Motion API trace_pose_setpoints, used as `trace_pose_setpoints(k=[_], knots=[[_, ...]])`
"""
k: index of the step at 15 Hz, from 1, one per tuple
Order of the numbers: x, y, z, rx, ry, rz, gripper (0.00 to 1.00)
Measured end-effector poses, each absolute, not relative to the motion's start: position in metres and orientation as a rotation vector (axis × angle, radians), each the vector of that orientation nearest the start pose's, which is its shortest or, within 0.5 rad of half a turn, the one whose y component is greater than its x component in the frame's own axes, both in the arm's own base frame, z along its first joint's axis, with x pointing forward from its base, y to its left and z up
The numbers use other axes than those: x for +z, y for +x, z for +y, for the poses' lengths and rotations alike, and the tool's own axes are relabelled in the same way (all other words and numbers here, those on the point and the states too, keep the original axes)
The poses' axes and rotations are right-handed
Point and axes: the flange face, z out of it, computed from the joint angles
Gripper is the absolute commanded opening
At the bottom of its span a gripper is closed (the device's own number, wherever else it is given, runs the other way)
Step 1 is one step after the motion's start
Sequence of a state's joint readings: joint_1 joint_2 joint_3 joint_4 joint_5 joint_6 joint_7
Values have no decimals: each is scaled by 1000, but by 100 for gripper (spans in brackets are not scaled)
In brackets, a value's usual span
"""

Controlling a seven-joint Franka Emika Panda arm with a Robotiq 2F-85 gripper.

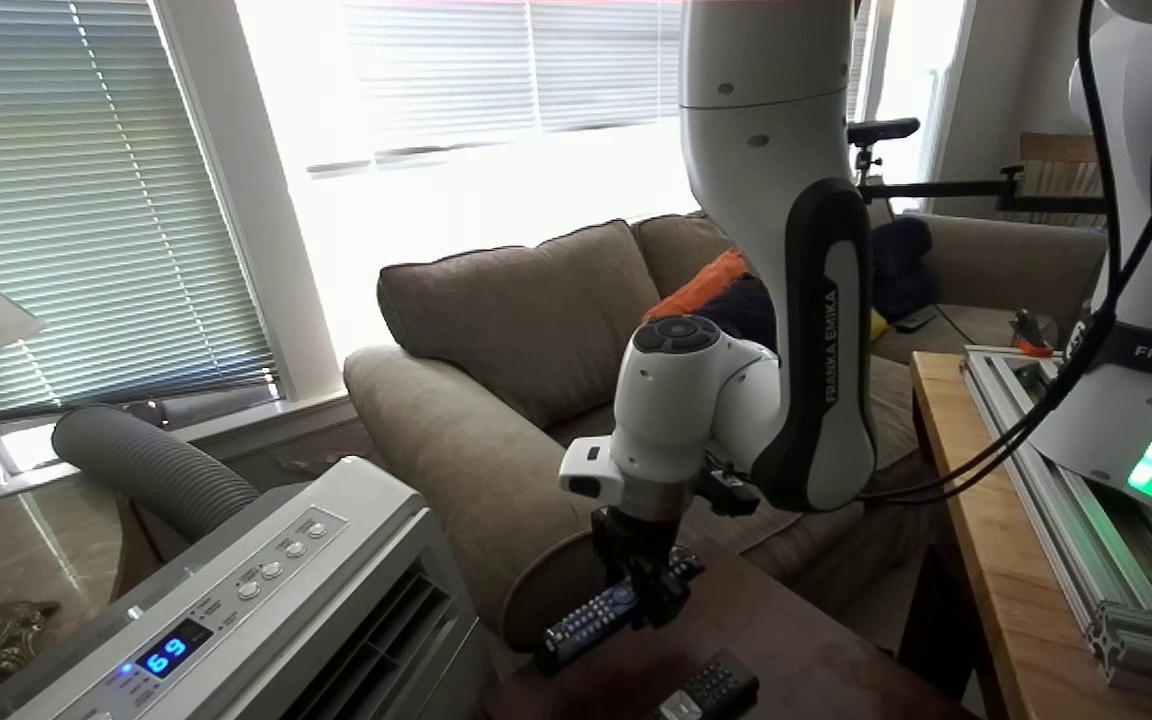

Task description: Pick up the remote from the sofa and put it on the table

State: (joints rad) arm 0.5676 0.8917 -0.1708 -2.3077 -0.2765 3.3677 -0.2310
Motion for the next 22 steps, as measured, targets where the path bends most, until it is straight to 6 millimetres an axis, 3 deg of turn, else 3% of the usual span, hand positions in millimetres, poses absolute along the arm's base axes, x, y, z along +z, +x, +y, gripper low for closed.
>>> trace_pose_setpoints(k=[4,11,22], knots=[[-11,419,190,-284,-2817,-1530,27],[-32,399,193,-338,-2732,-1626,27],[-56,386,180,-413,-2742,-1599,27]])
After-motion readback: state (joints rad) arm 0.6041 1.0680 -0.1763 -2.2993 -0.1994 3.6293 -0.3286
